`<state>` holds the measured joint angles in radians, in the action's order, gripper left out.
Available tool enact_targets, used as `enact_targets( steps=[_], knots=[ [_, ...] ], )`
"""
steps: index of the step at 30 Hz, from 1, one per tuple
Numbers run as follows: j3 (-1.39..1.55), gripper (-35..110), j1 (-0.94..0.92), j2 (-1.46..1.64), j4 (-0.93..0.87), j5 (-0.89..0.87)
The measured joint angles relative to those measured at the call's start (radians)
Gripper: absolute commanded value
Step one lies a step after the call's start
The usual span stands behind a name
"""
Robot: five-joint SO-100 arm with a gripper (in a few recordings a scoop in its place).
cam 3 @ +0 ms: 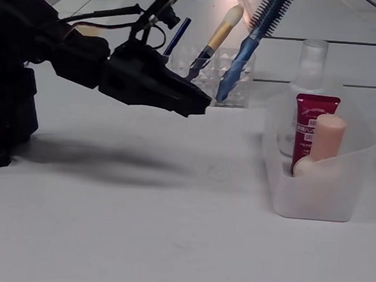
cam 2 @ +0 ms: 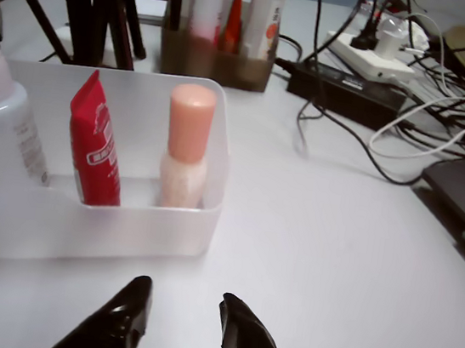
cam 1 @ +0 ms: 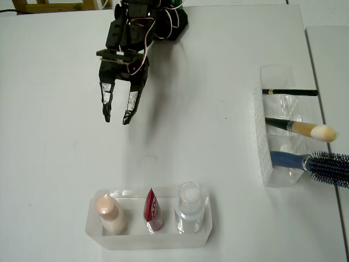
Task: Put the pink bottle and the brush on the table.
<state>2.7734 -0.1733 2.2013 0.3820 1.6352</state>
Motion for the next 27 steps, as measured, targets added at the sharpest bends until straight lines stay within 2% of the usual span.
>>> enact_targets(
  steps=[19, 27],
  knots=[
    [-0.451, 42, 0.000, -0.506, 0.084, 0.000],
    [-0.600, 47, -0.015, -0.638, 0.084, 0.018]
  ],
)
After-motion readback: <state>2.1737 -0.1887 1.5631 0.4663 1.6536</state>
